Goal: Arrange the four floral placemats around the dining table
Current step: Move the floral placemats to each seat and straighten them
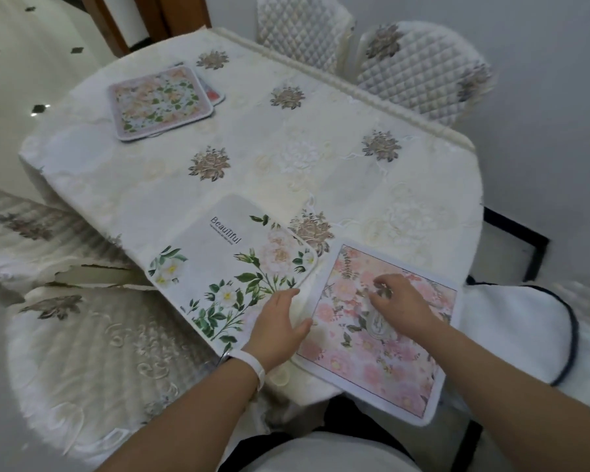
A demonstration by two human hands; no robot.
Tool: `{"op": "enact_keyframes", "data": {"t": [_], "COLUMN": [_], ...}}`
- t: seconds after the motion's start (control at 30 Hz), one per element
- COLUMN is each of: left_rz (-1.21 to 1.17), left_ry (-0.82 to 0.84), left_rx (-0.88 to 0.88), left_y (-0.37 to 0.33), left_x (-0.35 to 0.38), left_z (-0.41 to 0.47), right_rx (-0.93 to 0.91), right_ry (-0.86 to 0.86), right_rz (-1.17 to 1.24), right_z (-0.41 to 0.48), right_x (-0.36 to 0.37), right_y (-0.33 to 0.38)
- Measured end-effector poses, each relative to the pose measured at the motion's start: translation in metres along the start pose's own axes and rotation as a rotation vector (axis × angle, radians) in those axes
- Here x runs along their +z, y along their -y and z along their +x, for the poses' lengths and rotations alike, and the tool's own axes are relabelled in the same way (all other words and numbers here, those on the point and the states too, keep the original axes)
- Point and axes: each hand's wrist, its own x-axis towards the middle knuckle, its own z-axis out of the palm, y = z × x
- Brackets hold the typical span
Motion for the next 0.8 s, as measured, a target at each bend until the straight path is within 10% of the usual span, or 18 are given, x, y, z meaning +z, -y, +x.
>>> {"op": "enact_keyframes", "data": {"t": [0.8], "left_rz": [-0.018], "left_ry": [0.071], "left_rx": [-0.235], "left_y": [-0.009], "left_x": [0.036], "left_z": [0.003], "right_rx": [0.475], "right_ry": [-0.244], "right_rz": [0.43], "right_z": [-0.09], "right_x": [0.01], "right_y": [-0.092]}}
